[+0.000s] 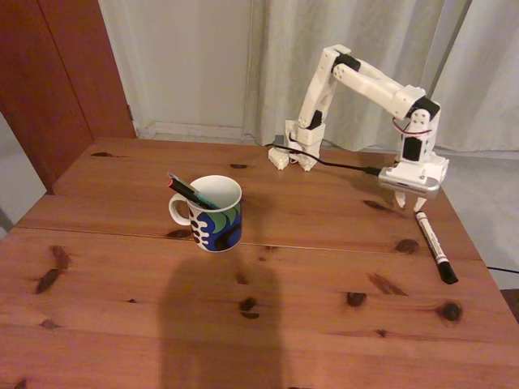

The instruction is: Clean up the desk and place the pens and markers into the cup

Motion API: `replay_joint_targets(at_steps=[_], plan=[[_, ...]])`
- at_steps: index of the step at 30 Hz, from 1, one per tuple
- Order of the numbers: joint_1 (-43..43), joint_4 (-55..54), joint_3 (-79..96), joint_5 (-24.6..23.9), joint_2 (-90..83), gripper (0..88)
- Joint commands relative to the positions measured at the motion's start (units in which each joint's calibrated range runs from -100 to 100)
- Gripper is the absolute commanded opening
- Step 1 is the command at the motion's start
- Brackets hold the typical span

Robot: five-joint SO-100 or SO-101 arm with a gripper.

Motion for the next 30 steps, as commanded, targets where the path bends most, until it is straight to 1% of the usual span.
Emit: replay_joint_targets(at_steps=[1,9,17,26,30], plan=[[-2.9,2.2,-3.7,1.3,-0.3,11.2],[-5.6,1.5,-7.5,1.5,3.9,11.3],[-4.8,1.1,-15.3,6.8,7.3,11.3],[-1.3,-10.9,-21.7,7.0,12.6,10.6],[-0.2,-14.5,-23.7,6.8,14.8,10.6]])
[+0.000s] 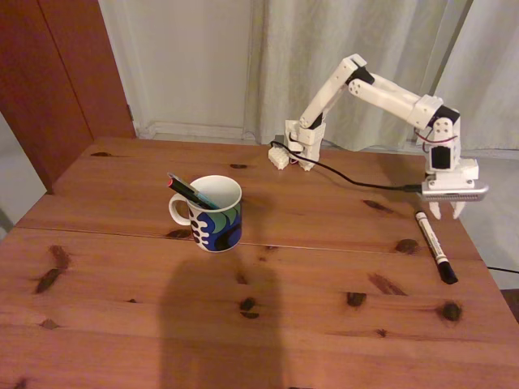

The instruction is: Clean up the desk and place the pens and markers into the cup

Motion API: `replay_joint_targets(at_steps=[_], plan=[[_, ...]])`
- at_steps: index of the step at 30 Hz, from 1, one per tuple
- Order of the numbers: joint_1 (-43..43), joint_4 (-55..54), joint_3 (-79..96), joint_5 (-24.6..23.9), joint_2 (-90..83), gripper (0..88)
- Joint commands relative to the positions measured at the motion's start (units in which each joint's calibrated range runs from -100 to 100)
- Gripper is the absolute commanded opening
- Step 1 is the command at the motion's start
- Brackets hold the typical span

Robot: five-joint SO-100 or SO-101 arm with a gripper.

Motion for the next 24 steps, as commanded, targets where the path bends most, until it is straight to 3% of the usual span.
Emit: replay_joint_targets(at_steps=[1,15,24], plan=[[1.4,-3.9,-5.3,0.3,0.3,10.6],[5.3,-2.9,-6.6,0.7,1.0,11.2],[5.1,11.6,-7.5,2.4,0.2,11.2]])
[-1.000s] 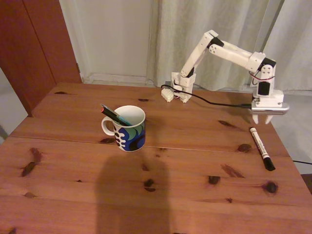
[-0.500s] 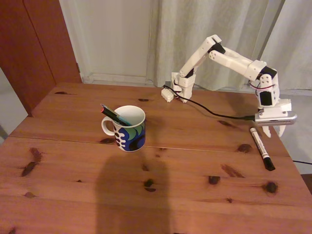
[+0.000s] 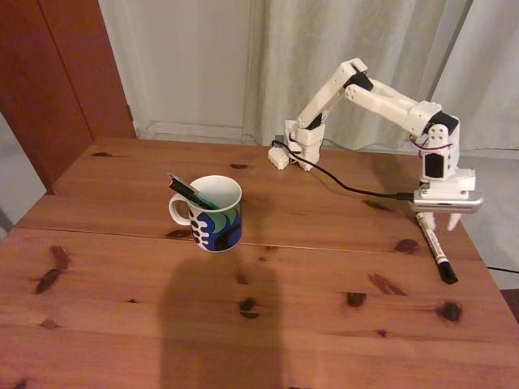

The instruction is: Clean up the desk and place the pens and markers into the cup

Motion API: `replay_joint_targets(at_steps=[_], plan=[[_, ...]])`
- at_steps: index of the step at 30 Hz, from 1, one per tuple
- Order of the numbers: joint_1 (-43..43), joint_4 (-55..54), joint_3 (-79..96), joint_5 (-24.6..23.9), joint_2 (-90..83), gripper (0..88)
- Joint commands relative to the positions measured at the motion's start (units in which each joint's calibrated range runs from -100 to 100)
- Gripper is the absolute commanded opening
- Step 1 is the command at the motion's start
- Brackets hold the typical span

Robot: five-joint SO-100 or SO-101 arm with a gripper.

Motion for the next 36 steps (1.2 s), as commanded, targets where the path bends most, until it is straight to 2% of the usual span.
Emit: replay_joint_targets(at_steps=[1,6,12,18,36], plan=[[0.3,4.2,-3.4,0.7,-1.6,11.2],[0.2,8.5,-3.3,0.4,-1.5,10.6],[0.6,7.9,-3.3,0.8,-1.4,10.6],[0.0,6.5,-3.3,4.1,-1.6,11.0],[-3.1,6.5,-2.4,3.6,-0.7,11.2]])
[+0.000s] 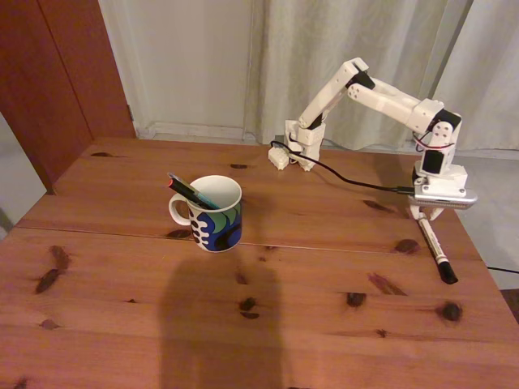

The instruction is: Clean up the desk and place the pens and markers into the cup

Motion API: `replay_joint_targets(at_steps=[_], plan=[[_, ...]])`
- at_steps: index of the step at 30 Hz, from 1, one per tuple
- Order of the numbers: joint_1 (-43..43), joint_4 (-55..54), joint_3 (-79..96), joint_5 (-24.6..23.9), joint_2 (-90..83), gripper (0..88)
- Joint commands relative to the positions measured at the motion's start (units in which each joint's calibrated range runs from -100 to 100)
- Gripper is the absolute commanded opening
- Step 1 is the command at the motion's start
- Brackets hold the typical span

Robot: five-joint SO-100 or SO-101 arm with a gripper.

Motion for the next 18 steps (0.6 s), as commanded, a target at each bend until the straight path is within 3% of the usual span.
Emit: replay_joint_targets(at_steps=[1,18], plan=[[-0.4,-1.2,-2.4,0.1,-0.7,11.2],[-0.4,-1.2,-2.4,0.0,3.6,12.4]])
